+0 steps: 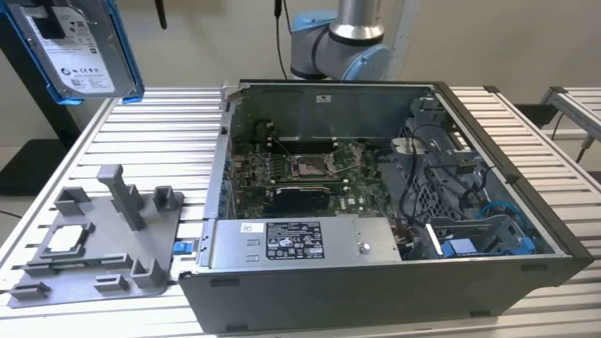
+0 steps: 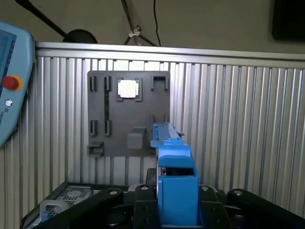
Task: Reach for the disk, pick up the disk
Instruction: 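Pick up the disk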
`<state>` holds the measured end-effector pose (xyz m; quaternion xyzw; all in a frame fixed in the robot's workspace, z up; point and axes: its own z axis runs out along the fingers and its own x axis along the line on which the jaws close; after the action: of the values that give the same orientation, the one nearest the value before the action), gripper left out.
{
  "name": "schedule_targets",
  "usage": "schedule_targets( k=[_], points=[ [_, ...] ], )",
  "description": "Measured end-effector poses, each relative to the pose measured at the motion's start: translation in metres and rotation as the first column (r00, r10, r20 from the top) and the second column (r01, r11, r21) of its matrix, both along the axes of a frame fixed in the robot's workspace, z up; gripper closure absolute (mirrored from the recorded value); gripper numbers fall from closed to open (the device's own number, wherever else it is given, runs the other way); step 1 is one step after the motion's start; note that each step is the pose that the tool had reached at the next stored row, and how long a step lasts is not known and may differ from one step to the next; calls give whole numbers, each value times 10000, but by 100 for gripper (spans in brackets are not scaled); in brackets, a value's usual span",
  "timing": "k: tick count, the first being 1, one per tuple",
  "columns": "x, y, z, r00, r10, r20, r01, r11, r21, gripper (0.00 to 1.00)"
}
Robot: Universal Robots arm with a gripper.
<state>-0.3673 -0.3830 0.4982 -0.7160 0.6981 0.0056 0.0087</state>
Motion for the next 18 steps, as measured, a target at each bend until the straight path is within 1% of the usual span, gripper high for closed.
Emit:
schedule_targets(
  k=[18],
  points=[
    [474, 0, 0, 10000, 0, -20, 0, 10000, 0, 100]
  ],
)
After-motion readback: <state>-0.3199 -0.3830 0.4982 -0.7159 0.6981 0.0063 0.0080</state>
